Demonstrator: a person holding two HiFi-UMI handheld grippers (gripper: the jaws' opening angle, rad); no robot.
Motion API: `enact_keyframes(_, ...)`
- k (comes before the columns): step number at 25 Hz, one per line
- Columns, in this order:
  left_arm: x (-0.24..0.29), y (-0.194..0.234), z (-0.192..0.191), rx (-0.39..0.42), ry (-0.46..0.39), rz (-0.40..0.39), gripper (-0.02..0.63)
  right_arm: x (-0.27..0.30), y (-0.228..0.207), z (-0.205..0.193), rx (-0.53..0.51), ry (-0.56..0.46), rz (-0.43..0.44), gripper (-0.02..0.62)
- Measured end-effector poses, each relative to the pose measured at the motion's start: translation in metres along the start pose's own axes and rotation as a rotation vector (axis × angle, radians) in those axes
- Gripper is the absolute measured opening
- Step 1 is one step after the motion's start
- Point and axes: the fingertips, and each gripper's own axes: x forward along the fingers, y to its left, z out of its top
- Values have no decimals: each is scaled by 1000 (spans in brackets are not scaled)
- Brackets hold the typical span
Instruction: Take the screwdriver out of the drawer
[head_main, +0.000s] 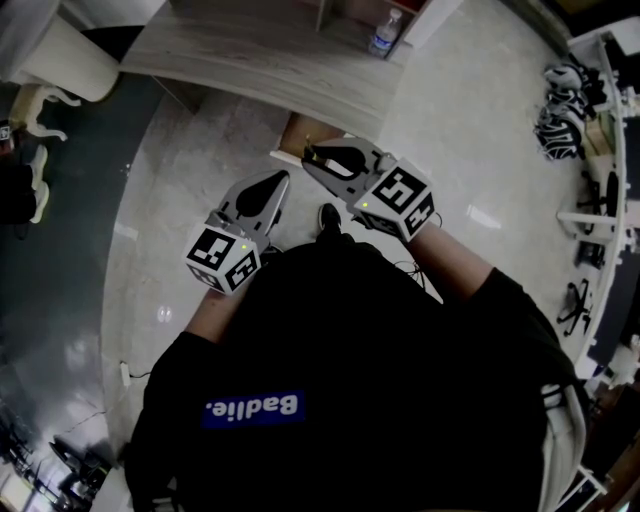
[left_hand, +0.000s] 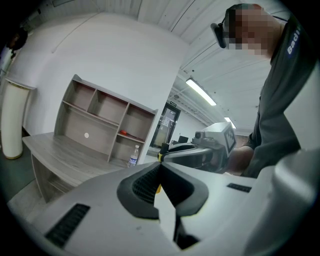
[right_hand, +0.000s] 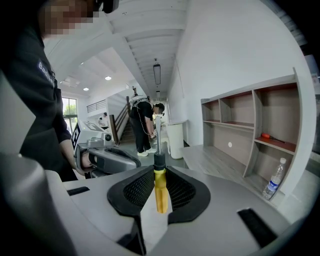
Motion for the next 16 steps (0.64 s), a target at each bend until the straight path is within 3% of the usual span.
enact_keyframes(16,-4,6,0,-7,-16,5,2,7,2,2,-12,8,4,97)
